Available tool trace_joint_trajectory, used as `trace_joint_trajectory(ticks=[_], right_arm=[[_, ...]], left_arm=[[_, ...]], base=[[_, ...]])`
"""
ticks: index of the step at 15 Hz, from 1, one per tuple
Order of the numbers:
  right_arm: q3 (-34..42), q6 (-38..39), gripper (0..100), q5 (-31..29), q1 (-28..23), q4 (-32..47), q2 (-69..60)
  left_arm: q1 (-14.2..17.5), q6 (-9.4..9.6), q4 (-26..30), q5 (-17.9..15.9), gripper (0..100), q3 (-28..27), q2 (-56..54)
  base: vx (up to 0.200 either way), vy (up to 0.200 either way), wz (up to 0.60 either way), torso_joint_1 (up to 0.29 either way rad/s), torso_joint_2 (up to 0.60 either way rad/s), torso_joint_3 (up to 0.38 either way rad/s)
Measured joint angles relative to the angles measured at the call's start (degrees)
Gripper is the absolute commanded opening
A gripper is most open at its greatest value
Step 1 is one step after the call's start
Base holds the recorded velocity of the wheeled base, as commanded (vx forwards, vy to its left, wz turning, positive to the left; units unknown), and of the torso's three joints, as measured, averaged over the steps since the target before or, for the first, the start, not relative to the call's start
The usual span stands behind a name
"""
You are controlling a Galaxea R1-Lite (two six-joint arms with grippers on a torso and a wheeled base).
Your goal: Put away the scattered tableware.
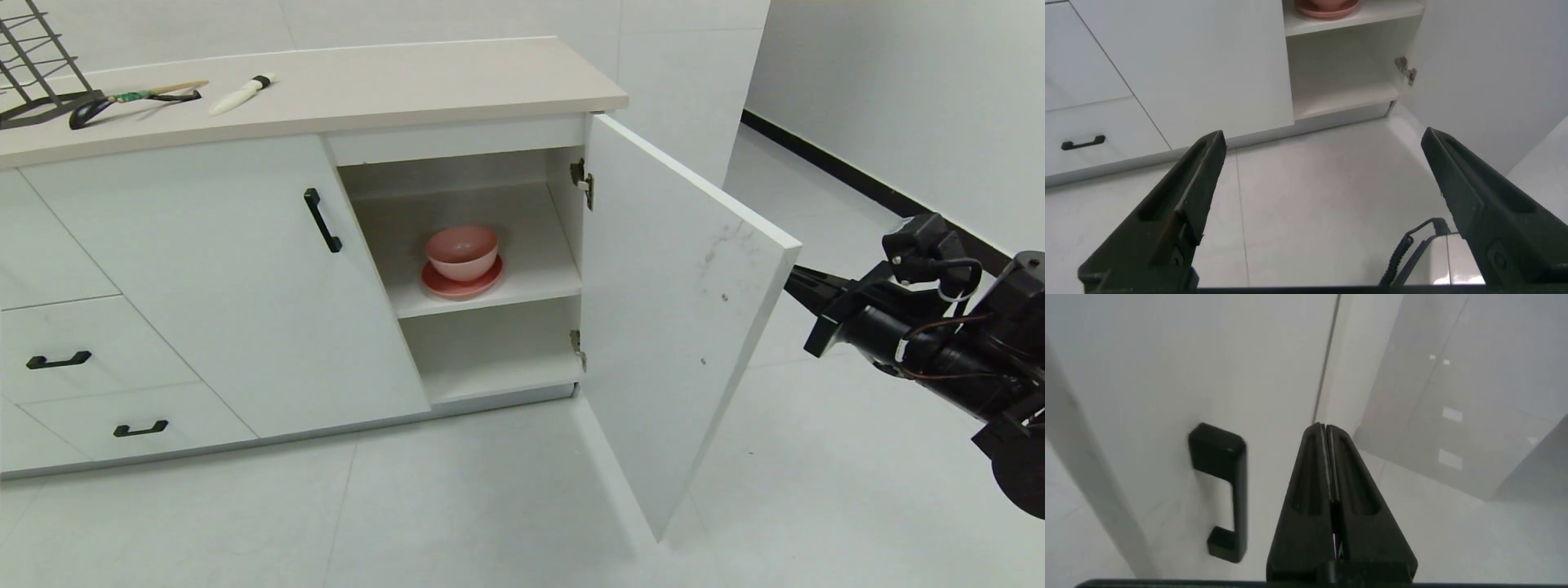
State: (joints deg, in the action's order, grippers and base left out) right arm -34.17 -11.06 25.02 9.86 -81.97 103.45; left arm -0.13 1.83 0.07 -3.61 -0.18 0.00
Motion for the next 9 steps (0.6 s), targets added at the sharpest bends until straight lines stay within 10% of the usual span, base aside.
trace_joint_trajectory(ticks=[9], right_arm=[[-2.35,-1.23,0,1.37,3.78,-0.04,2.26]], left_arm=[[-0.02,0.02,-0.05,0.02,100,0.00,0.00]], base=[[0.000,0.000,0.00,0.000,0.00,0.000]])
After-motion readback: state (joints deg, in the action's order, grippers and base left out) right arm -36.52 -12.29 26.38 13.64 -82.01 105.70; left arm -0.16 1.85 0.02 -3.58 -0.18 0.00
